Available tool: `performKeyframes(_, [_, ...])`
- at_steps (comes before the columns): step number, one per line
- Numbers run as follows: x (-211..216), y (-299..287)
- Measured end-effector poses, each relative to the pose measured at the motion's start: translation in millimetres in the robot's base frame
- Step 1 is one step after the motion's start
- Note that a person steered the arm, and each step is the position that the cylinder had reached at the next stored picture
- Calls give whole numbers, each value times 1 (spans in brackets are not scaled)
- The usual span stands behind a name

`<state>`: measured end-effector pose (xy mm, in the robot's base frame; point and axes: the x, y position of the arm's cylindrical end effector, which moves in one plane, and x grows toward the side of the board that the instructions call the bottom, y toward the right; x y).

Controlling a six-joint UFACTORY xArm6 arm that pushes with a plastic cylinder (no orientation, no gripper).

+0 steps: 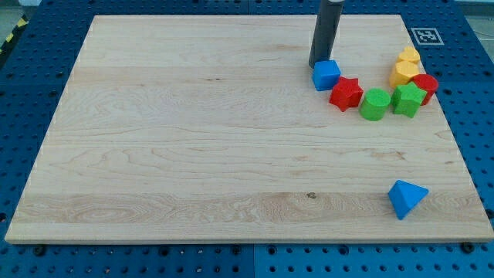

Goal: Place your arm below the green circle

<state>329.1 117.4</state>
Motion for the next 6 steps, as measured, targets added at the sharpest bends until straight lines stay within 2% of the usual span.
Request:
performKeyframes(2, [-10, -103])
performKeyframes(3, [44, -110])
performKeyframes(4, [125, -101])
performKeyframes(5, [172, -65])
performKeyframes(6, [160, 11])
